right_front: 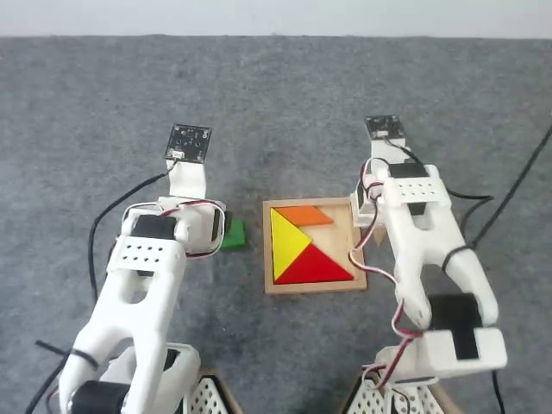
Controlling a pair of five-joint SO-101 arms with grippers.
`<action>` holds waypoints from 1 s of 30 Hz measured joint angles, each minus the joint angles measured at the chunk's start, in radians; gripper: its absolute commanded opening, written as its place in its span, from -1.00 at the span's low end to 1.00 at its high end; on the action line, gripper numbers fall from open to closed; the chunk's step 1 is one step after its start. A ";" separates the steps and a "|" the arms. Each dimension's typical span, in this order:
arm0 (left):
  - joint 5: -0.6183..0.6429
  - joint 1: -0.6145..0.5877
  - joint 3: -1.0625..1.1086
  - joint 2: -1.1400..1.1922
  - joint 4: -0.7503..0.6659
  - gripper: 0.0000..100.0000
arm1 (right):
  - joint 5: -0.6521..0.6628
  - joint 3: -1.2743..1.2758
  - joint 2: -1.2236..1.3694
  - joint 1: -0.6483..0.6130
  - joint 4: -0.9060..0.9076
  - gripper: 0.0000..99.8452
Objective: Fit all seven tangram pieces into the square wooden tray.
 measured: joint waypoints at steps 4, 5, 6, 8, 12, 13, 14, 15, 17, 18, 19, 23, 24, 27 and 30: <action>0.000 0.000 0.011 0.000 0.000 -0.62 | 0.000 -0.040 0.091 0.002 -0.003 -0.58; 0.000 0.000 0.011 0.000 0.000 -0.62 | 0.000 -0.049 0.109 0.003 -0.003 -0.59; 0.000 0.000 0.012 0.000 0.000 -0.62 | 0.000 -0.055 0.124 0.006 -0.003 -0.60; 0.000 0.002 0.012 0.000 0.000 -0.62 | 0.000 -0.060 0.138 0.029 0.000 -0.62; 0.000 0.002 0.012 0.000 0.000 -0.62 | 0.000 -0.060 0.138 0.092 0.011 -0.68; 0.000 0.002 0.012 0.000 0.000 -0.62 | 0.000 -0.060 0.138 0.107 0.011 -0.72; 0.000 0.002 0.012 0.000 0.000 -0.62 | 0.000 -0.060 0.138 0.117 0.011 -0.76; 0.000 0.002 0.012 0.000 0.000 -0.62 | 0.000 -0.060 0.138 0.124 0.011 -0.80; 0.000 0.002 0.012 0.000 0.000 -0.62 | 0.000 -0.060 0.138 0.129 0.011 -0.82; 0.000 0.002 0.012 0.000 0.000 -0.62 | 0.000 -0.060 0.138 0.129 0.011 -0.82; 0.000 0.002 0.012 0.000 0.000 -0.62 | 0.000 -0.060 0.138 0.129 0.011 -0.83; 0.000 0.002 0.012 0.000 0.000 -0.62 | 0.000 -0.060 0.138 0.126 0.011 -0.83; 0.000 0.002 0.012 0.000 0.000 -0.62 | 0.000 -0.060 0.138 0.127 0.011 -0.83; 0.000 0.002 0.012 0.000 0.000 -0.62 | 0.000 -0.060 0.138 0.130 0.012 -0.83; 0.000 0.002 0.012 0.000 -0.003 -0.62 | 0.000 -0.068 0.138 0.130 0.051 -0.83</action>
